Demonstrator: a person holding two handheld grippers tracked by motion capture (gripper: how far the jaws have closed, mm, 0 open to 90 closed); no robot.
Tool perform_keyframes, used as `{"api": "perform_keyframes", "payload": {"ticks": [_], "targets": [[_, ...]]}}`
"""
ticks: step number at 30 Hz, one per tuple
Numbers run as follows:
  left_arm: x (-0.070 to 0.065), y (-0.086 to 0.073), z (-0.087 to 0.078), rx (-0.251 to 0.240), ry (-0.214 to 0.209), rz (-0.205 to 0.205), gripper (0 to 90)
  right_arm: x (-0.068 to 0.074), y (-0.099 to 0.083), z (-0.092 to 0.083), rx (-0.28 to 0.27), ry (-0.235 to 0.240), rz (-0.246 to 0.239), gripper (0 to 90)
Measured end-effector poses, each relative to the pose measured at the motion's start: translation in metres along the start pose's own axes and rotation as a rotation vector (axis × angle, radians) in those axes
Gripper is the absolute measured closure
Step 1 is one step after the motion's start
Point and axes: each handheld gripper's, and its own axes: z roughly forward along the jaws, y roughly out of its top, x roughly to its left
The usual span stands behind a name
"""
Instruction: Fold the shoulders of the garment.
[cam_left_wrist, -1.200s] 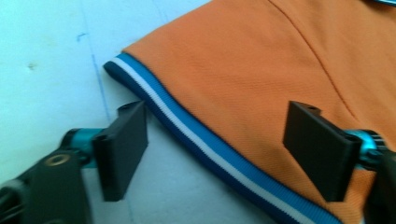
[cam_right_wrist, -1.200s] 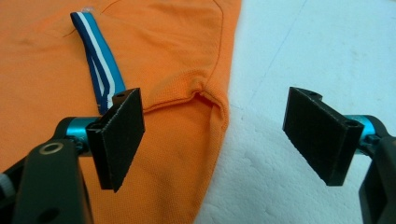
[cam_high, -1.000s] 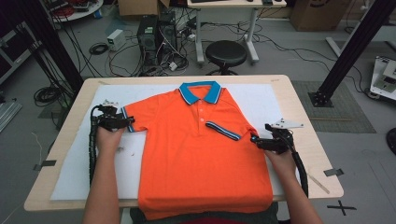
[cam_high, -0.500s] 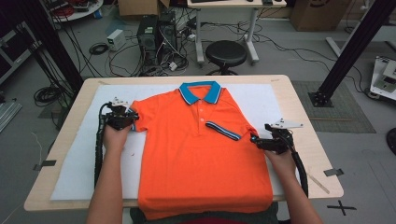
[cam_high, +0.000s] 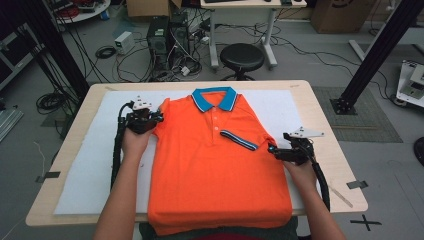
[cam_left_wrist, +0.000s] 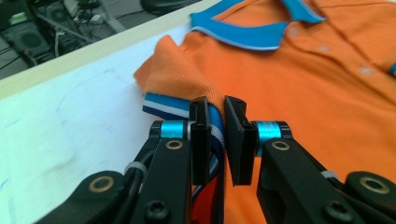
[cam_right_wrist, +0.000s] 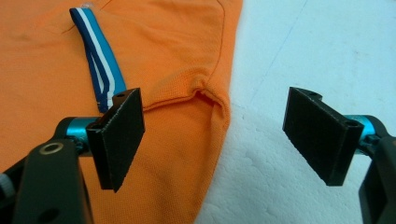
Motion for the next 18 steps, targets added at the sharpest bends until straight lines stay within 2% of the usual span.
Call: {"api": "perform_keyframes", "payload": {"ticks": [4, 8, 11, 14, 18], "targets": [[-0.015, 0.005, 0.006, 0.004, -0.03, 0.011, 80.6, 0.0, 0.0, 0.0, 0.001, 0.0, -0.002, 21.2], [-0.032, 0.009, 0.012, 0.023, -0.051, 0.056, 80.2, 0.0, 0.0, 0.0, 0.001, 0.0, -0.004, 21.2], [-0.047, 0.013, 0.017, 0.039, -0.084, 0.092, 78.1, 0.0, 0.0, 0.0, 0.004, 0.0, -0.006, 21.2], [-0.056, 0.016, 0.018, 0.031, -0.127, 0.081, 70.1, 0.0, 0.0, 0.0, 0.004, 0.001, -0.005, 21.2], [-0.061, 0.018, 0.021, 0.023, -0.146, 0.069, 64.0, 0.001, 0.0, 0.001, 0.006, 0.002, -0.005, 21.2]]}}
